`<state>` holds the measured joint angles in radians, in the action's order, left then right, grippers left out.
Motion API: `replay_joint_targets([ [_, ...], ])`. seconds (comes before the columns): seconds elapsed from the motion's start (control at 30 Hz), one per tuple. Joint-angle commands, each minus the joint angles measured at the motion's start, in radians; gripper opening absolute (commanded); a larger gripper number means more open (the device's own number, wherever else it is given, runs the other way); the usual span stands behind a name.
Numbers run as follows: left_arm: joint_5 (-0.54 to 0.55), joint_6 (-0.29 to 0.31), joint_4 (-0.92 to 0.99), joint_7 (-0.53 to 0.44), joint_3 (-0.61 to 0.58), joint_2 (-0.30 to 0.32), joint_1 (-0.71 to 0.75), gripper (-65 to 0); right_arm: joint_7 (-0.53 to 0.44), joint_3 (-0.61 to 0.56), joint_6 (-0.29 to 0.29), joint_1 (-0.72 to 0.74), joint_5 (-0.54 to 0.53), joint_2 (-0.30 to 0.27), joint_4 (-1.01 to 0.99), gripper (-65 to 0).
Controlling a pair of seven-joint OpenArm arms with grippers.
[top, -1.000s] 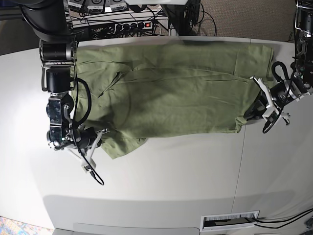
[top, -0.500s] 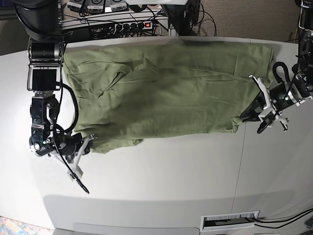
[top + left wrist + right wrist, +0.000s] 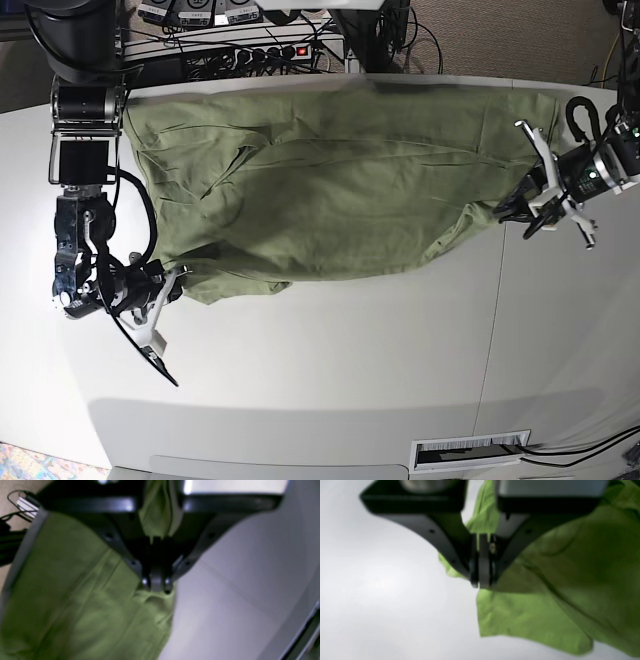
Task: Fold the T-shirt properly
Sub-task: 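Lift the hem with both grippers and fold it over the shirt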
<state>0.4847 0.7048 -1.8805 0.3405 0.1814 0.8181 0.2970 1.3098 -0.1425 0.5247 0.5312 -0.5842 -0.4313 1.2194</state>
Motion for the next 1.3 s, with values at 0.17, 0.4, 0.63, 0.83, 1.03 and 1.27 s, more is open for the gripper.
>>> replay_joint_targets([
  [0.17, 0.115, -0.007, -0.016, -0.015, 0.132, 0.022, 0.089, -65.0, 0.028, 0.006, 0.026, 0.027, -0.074, -0.049, 0.019, -65.0],
  [0.4, 0.114, -0.007, -0.016, -0.015, 0.169, 0.021, 0.168, -65.0, 0.045, 0.006, 0.029, -0.018, -0.094, -0.051, 0.021, -65.0],
  [0.63, 0.048, -0.007, -0.016, -0.015, 0.169, 0.021, 0.231, -65.0, 0.048, 0.006, 0.034, -0.072, -0.093, -0.056, 0.096, -65.0],
  [0.83, 0.016, -0.007, -0.015, -0.015, 0.169, 0.021, 0.28, -65.0, 0.044, 0.006, 0.033, -0.093, -0.093, -0.092, 0.116, -65.0],
  [1.03, -0.044, -0.007, -0.015, -0.016, 0.169, 0.022, 0.307, -65.0, 0.045, 0.006, 0.032, -0.093, -0.095, -0.14, 0.116, -65.0],
  [1.27, -0.044, -0.007, -0.015, -0.015, 0.169, 0.022, 0.307, -65.0, 0.051, 0.006, 0.033, -0.094, -0.115, -0.145, 0.116, -65.0],
])
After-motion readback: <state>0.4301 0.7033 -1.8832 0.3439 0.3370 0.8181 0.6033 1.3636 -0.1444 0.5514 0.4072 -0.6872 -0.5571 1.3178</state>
